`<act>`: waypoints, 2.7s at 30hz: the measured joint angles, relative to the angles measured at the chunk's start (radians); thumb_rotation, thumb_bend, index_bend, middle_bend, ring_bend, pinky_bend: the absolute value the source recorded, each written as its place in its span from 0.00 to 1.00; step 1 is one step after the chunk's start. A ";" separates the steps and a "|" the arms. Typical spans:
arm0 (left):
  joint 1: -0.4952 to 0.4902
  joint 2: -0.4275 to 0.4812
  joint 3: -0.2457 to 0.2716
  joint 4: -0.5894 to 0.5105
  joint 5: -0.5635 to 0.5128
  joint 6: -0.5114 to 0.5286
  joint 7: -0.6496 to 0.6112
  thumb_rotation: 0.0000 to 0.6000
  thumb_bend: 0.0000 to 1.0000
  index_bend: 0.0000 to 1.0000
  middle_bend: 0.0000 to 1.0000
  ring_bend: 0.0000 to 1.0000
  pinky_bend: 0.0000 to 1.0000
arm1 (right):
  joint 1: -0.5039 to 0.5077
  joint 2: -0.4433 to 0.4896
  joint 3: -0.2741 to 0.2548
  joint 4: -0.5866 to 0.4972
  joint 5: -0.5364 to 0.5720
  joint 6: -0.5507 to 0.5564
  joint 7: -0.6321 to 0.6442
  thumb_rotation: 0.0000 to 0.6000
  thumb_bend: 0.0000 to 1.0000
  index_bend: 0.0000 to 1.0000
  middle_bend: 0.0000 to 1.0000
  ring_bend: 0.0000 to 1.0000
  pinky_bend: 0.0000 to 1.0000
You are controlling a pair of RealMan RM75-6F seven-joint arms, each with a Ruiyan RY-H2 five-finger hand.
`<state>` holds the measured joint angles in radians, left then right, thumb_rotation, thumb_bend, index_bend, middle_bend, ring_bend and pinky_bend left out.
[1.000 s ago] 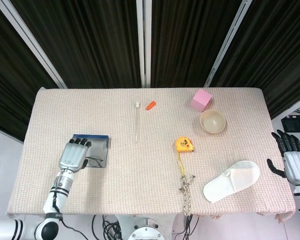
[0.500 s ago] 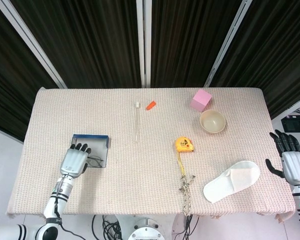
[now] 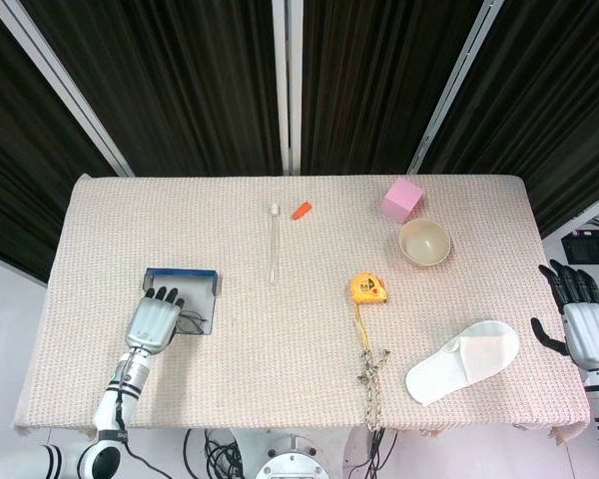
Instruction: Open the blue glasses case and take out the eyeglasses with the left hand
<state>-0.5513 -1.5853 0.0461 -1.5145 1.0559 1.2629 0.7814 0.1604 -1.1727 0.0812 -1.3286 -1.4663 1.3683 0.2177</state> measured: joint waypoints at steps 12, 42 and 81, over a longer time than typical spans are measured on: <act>0.011 0.001 -0.014 0.015 0.023 -0.046 -0.016 1.00 0.36 0.64 0.26 0.20 0.31 | -0.001 -0.001 -0.002 0.004 0.002 -0.004 0.004 1.00 0.33 0.00 0.00 0.00 0.00; 0.048 0.065 0.037 -0.361 0.053 0.011 0.225 1.00 0.41 0.78 0.35 0.21 0.32 | -0.002 -0.003 -0.003 0.007 -0.005 0.006 0.013 1.00 0.33 0.00 0.00 0.00 0.00; 0.085 0.219 -0.031 -0.399 0.201 0.135 0.097 1.00 0.24 0.00 0.00 0.00 0.07 | -0.002 0.000 0.003 -0.006 -0.005 0.015 0.004 1.00 0.33 0.00 0.00 0.00 0.00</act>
<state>-0.4661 -1.3665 0.0152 -1.9138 1.2569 1.3983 0.8785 0.1585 -1.1728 0.0844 -1.3345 -1.4708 1.3836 0.2214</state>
